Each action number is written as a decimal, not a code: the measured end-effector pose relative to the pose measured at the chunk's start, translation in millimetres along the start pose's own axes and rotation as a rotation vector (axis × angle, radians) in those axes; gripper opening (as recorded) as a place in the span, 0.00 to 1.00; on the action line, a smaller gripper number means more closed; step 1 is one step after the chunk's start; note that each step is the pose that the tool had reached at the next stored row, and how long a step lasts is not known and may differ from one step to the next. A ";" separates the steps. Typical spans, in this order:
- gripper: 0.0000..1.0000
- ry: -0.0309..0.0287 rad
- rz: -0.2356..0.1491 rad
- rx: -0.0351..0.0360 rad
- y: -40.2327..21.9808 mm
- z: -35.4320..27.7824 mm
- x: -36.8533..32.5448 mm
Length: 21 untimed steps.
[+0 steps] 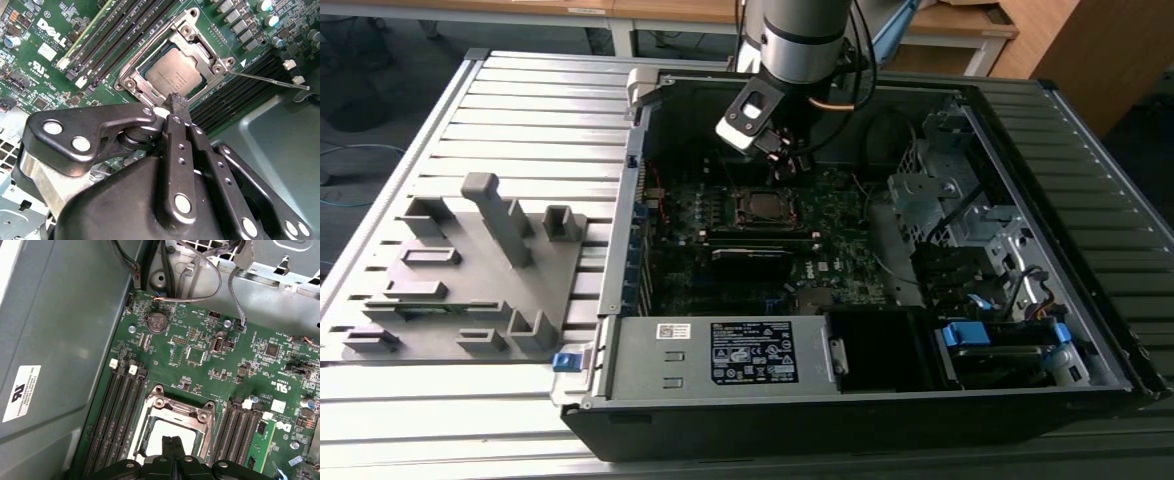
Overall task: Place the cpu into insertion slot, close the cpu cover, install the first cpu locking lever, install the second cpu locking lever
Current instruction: 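Close the cpu cover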
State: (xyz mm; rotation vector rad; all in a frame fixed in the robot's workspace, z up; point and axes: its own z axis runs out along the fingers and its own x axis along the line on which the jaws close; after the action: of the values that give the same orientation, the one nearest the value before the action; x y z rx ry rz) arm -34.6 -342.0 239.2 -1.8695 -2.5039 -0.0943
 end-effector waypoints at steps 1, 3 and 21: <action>0.11 0.0002 -0.003 0.0001 0.0 0.0 0.0; 0.11 0.0003 -0.006 0.0003 0.0 0.0 0.0; 0.11 0.0011 -0.026 0.0012 0.0 0.0 0.0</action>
State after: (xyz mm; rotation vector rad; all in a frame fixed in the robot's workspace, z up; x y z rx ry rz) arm -34.7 -342.0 239.2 -1.8365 -2.5272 -0.0941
